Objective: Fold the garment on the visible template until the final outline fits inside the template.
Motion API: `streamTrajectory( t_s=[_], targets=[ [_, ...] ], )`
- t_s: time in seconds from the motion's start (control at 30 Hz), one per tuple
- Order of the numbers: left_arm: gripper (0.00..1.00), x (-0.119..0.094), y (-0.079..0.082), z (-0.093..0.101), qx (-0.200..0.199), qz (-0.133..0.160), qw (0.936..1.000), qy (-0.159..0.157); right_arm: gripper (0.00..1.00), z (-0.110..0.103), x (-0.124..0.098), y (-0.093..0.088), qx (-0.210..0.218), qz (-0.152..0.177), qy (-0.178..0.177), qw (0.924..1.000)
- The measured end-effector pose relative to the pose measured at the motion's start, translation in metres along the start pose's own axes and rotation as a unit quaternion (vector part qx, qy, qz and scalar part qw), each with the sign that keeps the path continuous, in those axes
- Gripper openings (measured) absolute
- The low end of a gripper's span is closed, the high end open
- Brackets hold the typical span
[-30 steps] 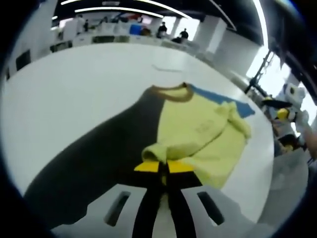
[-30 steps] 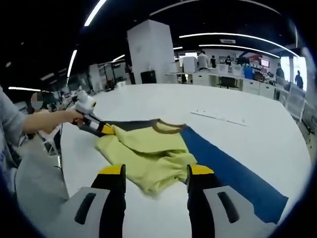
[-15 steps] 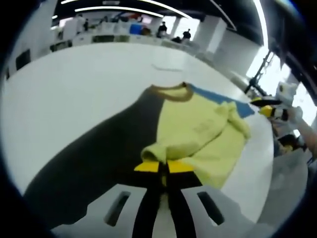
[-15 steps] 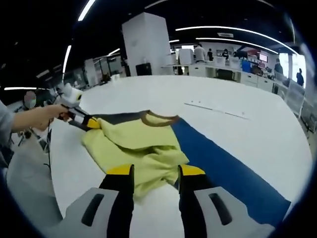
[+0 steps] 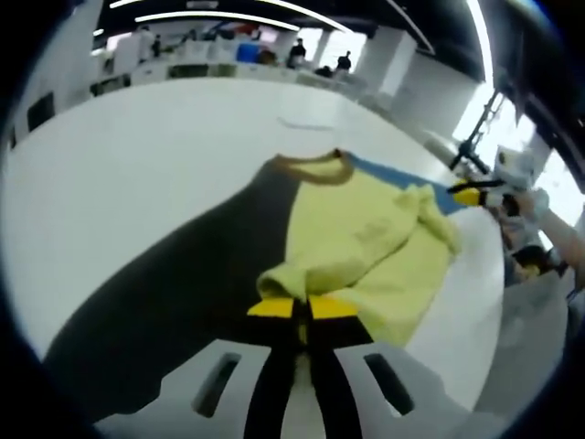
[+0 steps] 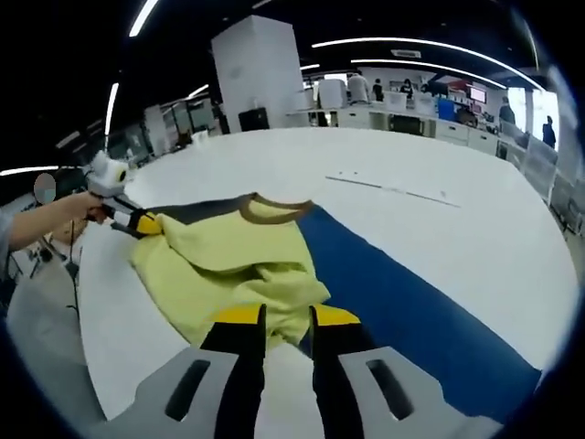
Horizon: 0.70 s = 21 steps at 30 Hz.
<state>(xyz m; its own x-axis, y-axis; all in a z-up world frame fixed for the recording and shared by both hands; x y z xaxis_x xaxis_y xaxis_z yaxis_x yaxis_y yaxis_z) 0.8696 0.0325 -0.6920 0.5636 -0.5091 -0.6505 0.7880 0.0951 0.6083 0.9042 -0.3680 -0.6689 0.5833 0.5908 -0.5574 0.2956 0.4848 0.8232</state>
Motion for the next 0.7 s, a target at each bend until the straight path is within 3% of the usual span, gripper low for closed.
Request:
streamTrajectory(
  t_s=[0.27,0.47,0.7],
  targets=[
    [0.0,0.0,0.0,-0.002,0.0,-0.002,1.0,-0.001,0.18,0.011,0.015,-0.011,0.042,-0.023,-0.003,0.9988],
    [0.0,0.0,0.0,-0.004,-0.002,-0.004,1.0,-0.002,0.19,0.018,0.021,-0.013,0.136,0.009,-0.003,0.9907],
    [0.0,0.001,-0.001,-0.006,-0.005,-0.007,1.0,-0.005,0.25,0.019,0.032,-0.018,0.146,-0.005,-0.002,0.9892]
  ],
)
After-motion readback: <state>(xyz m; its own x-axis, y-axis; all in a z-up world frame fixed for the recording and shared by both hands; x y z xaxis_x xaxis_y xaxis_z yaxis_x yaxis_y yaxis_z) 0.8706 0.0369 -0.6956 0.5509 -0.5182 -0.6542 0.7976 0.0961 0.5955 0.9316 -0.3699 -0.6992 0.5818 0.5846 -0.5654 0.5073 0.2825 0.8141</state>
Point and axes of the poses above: the point that each gripper's makers call its tool centre point, and the gripper's own axes: x roughly forward along the fingers, z roughly to its right, y roughly out of its top, the point moved 10 cm from there along -x, roughly backward along the fingers, and after that the axes turned 15 degrees about -x, right-handed, at the moved point
